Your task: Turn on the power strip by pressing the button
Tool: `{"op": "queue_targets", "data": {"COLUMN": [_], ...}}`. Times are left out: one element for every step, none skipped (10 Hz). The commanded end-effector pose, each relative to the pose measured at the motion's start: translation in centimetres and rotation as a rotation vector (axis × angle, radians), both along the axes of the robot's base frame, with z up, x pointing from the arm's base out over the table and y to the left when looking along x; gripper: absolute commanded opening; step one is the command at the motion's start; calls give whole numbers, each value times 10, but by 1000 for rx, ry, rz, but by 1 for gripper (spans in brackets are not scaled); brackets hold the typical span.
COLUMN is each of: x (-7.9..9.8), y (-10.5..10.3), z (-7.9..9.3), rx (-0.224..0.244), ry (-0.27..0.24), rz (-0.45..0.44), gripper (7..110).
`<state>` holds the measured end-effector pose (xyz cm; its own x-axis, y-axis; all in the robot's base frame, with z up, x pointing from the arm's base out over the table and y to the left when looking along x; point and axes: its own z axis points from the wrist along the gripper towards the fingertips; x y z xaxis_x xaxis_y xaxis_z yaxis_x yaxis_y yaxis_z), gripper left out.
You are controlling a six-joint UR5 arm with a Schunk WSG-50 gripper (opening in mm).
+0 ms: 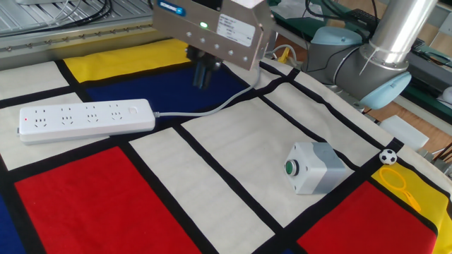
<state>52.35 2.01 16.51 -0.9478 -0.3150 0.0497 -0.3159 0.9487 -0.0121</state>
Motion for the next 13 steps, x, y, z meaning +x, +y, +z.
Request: {"op": "queue_targets", "data": {"x": [-13, -16, -18, -25, -27, -23, -10, 10, 21, 34, 46, 50, 51], "y": [7, 11, 3, 10, 34, 0, -42, -78, -95, -112, -124, -122, -117], "z": [3, 3, 4, 5, 4, -18, -34, -40, -43, -52, -67, -82, -85], "rx": [12, 28, -1, 35, 156, 187, 150, 117, 136, 140, 130, 149, 167], "ry": [51, 64, 75, 102, 105, 113, 123, 113, 106, 84, 45, 5, -16], "rz": [13, 51, 88, 136, 179, 265, 328, 394, 424, 475, 553, 590, 631], "gripper": [7, 7, 7, 7, 7, 7, 7, 22, 22, 22, 22, 22, 44]}}
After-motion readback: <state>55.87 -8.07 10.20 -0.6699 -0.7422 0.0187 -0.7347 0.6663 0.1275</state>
